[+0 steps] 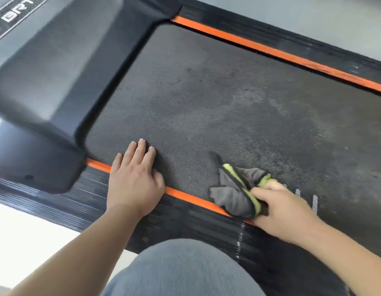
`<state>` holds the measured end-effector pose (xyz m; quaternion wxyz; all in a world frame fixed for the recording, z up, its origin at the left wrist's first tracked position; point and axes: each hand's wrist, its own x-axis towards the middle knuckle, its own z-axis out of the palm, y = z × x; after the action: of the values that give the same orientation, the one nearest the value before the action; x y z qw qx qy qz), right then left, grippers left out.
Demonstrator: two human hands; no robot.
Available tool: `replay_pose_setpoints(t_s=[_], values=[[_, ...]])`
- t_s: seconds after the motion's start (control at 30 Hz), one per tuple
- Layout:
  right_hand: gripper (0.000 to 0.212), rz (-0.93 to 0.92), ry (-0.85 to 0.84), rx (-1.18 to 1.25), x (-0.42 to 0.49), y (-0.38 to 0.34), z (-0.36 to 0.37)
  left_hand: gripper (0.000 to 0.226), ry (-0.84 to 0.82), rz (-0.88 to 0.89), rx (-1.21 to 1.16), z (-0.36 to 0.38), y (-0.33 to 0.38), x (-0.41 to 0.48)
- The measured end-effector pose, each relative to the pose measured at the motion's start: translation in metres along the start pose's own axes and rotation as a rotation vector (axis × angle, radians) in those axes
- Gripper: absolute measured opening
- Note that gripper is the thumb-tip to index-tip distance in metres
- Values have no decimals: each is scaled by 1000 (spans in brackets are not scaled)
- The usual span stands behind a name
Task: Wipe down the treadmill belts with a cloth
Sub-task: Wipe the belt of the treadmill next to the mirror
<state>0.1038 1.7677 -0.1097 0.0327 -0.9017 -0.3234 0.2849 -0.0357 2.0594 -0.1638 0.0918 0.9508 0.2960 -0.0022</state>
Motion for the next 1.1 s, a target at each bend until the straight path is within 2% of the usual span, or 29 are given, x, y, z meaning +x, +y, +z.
replay_pose_setpoints(t_s=[0.07,0.13,0.2,0.27,0.37,0.5,0.6,0.67,0.8,0.9,0.97,1.03,1.1], values=[[52,20,9,34,0,7,2,66,-2,-7,10,2,-1,0],[47,-10,56,51,14,-5,9,67,-1,-5,9,2,0,0],[35,-41,147,108,36,-41,18,66,-6,-9,8,2,0,0],[29,-149,263,189,59,-91,23,67,-17,-10,16,3,-3,1],[19,-183,207,239,84,-134,26,68,-47,0,36,2,-5,0],[27,-129,81,169,64,-85,22,68,-25,-4,38,3,-3,1],[49,2,-5,67,30,-24,14,66,-1,-8,20,4,-3,0],[50,58,-35,52,14,-1,8,65,4,-5,10,5,-3,1],[44,85,109,30,22,-27,16,64,19,-3,19,6,-3,1],[42,-86,284,-3,64,-95,26,64,-8,-5,22,7,-4,1],[27,-177,305,21,91,-141,27,65,-27,-5,31,7,-6,1],[20,-177,271,93,105,-154,21,67,-38,-4,43,8,-6,2],[24,-245,307,118,100,-139,23,68,-29,-3,43,7,-7,3]])
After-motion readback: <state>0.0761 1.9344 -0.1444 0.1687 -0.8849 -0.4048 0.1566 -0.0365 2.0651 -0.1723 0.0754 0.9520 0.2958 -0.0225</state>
